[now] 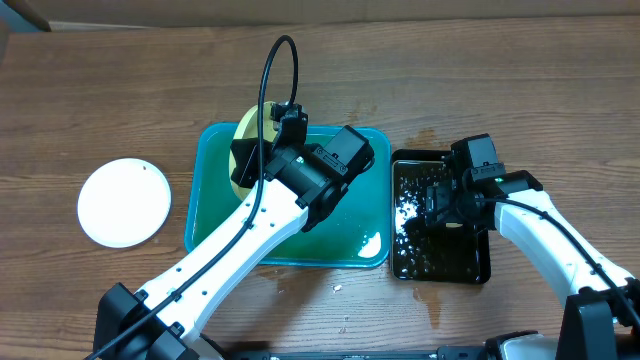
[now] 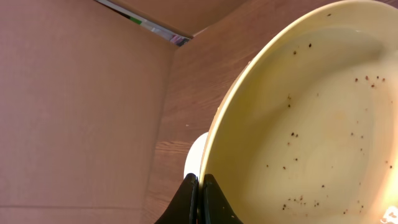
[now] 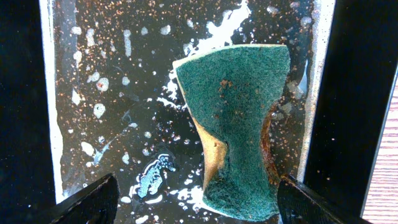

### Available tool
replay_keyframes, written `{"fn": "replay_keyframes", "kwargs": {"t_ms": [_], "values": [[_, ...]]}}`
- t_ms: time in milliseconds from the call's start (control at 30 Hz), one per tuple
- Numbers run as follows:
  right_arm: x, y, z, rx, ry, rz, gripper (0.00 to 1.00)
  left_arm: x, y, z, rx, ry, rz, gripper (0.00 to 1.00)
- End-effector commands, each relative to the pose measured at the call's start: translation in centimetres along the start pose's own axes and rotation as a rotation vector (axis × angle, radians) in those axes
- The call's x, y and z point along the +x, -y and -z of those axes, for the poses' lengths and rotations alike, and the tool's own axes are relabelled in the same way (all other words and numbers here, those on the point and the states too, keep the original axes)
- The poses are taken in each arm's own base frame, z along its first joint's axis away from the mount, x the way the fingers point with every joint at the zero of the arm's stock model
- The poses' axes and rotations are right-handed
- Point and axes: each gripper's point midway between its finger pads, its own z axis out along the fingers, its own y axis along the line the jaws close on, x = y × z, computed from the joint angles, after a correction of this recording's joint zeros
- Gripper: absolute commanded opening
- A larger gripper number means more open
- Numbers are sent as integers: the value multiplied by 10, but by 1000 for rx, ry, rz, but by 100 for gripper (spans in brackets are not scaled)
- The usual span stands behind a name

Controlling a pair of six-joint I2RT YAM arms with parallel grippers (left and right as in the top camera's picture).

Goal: Clean dirty plates on tray and stack at the side
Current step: 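Carry yellow-green plate left and stack it on the white plates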

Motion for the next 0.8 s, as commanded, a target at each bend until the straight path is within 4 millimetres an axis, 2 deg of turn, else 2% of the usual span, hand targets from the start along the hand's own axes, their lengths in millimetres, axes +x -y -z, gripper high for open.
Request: {"fn": "replay_keyframes", "kwargs": {"t_ms": [0, 433, 567, 767], "values": [[1, 1, 0, -1, 2, 5, 82, -7, -11, 5, -31, 34, 20, 4], [1, 1, 0, -1, 2, 5, 83, -2, -7, 1, 6, -2, 35, 4], [1, 1, 0, -1, 2, 5, 83, 13, -4, -15, 79, -107, 77, 4], [2, 1, 0, 0, -1, 5, 83, 46, -31, -50, 176, -318, 311, 4]]}}
